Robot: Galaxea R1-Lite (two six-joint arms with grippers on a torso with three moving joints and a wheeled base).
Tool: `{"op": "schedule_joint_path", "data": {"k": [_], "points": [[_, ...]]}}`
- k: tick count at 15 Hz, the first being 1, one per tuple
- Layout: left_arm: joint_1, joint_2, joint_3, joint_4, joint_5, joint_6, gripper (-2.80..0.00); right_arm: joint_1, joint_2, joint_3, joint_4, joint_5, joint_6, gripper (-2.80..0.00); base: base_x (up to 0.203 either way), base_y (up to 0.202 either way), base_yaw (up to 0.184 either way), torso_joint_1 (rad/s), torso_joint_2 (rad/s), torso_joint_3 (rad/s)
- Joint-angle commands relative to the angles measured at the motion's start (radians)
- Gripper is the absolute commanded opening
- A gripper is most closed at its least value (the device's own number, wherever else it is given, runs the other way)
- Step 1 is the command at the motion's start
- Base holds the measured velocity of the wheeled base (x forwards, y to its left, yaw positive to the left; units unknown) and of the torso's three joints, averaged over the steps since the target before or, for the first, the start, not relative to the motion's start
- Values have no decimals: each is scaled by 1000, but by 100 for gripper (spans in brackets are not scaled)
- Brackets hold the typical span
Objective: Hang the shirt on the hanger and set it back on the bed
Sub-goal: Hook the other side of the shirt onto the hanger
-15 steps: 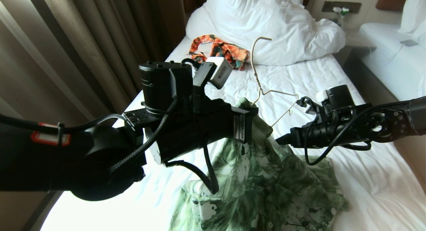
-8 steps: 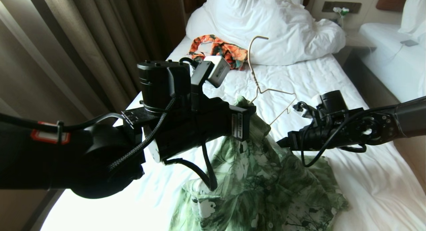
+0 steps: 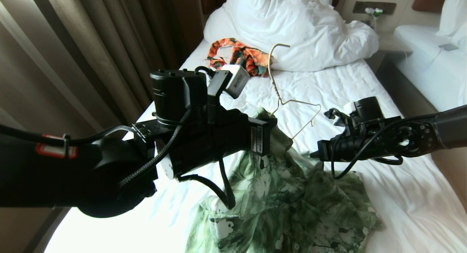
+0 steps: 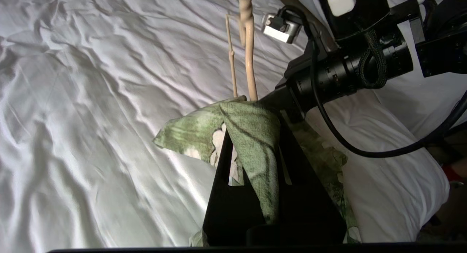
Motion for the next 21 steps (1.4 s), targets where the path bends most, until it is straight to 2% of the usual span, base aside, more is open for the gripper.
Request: {"op": "schedule_joint_path", "data": {"k": [1,5,8,13,16,19,21], "points": [[3,-4,27,-3,1,-20,-280,-45,-34,1,0,5,4,-280,0,0,0,0,0,0],[-25,-23,70,0,14,-51,-280,-106,-54,1,0,9,5,-280,0,0,0,0,0,0],[-61,-41,80,13,70,-64,-280,-119,-52,-5,-3,9,5,-280,0,0,0,0,0,0],[-117,-110,99,66,84,-87,-280,-126,-57,-27,-4,9,5,-280,0,0,0,0,0,0],[-125,-119,106,82,84,-89,-280,-126,-59,-38,-4,9,6,-280,0,0,0,0,0,0],[-134,-112,124,80,86,-89,-280,-125,-66,-63,-4,10,54,-280,0,0,0,0,0,0],[-135,-109,131,80,86,-89,-280,-125,-75,-65,-6,9,54,-280,0,0,0,0,0,0]]}}
